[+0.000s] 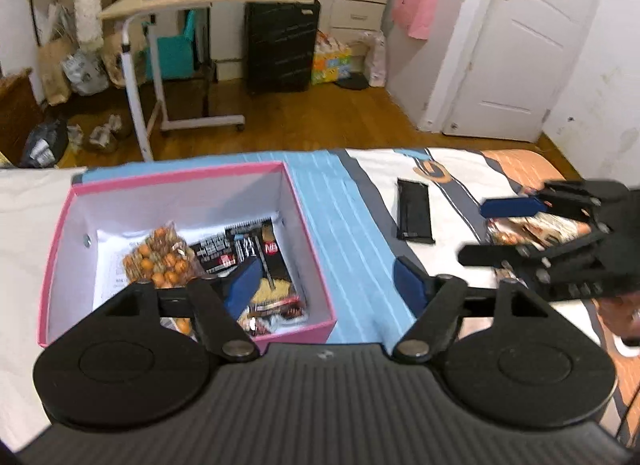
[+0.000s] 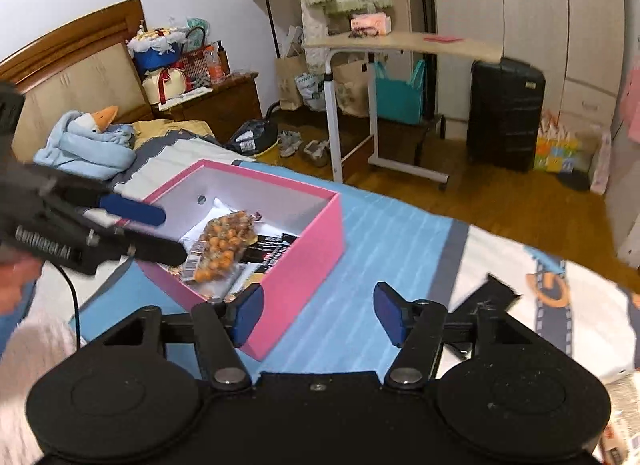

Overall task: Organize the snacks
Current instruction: 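Grasp the black bar with the left gripper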

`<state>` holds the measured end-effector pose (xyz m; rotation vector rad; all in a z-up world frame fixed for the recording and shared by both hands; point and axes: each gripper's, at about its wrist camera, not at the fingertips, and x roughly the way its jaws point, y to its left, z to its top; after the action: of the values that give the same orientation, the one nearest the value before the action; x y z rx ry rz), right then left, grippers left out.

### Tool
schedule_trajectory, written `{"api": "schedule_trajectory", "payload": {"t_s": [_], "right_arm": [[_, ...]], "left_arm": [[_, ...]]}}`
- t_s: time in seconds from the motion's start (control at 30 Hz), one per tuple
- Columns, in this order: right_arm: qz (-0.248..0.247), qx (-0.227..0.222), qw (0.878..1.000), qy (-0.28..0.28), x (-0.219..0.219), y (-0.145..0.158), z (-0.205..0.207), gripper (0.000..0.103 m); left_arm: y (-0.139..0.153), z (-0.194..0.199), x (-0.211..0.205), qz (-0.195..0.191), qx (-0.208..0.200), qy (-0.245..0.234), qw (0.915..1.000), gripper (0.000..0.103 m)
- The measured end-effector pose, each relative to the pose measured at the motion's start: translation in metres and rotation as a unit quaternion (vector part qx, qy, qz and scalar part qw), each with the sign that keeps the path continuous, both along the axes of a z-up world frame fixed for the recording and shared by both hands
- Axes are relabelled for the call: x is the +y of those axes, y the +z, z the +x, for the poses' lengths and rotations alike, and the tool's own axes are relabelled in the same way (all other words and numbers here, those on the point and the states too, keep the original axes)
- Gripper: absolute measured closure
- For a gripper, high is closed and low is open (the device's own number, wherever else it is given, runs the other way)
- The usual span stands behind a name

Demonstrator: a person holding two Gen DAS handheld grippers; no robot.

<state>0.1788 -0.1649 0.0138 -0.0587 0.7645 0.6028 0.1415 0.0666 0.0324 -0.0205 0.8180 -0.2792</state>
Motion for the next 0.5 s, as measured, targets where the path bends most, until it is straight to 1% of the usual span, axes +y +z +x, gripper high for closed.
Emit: {"api": "schedule_trajectory", "payload": {"t_s": [0.03, 0.1, 0.2, 0.27, 0.33, 0.4, 0.43, 0.5], "right_arm": [[0.009, -0.011, 1.0, -0.006, -0.008, -0.002, -0.004, 0.027], [0.011, -0.021, 1.0, -0.02, -0.019, -0.01, -0.008, 0.026], [-0.001, -0.02, 0.999, -0.025, -0.029, -0.022, -0.007, 0.023], [-0.001, -0.017, 1.0, -0.026, -0.035, -0.031, -0.004, 0.019], [-0.002, -0.016, 0.999, -0.028, -0.037, -0.04, -0.001, 0.019], [-0.009, -0.009, 1.0, -0.029, -0.041, -0.054, 0.003, 0.017], [-0.015, -0.006, 0.999, -0.031, -0.042, -0.063, 0.006, 0.013], [-0.028, -0.005, 0.999, -0.044, -0.043, -0.08, 0.01, 0.012]], "left_arm": [[0.002, 0.0, -0.007, 0.004, -0.011, 0.0, 0.9999, 0.023], [0.004, 0.001, -0.023, 0.008, -0.023, -0.01, 0.9997, 0.022], [0.001, 0.006, -0.042, 0.007, -0.027, -0.024, 0.9993, 0.016], [-0.004, 0.011, -0.055, 0.005, -0.028, -0.032, 0.9991, 0.016], [-0.011, 0.017, -0.069, 0.005, -0.028, -0.039, 0.9988, 0.016], [-0.02, 0.023, -0.081, -0.004, -0.037, -0.055, 0.9978, 0.016], [-0.027, 0.027, -0.088, -0.007, -0.039, -0.057, 0.9976, 0.016], [-0.042, 0.036, -0.102, -0.014, -0.03, -0.06, 0.9977, 0.016]]}}
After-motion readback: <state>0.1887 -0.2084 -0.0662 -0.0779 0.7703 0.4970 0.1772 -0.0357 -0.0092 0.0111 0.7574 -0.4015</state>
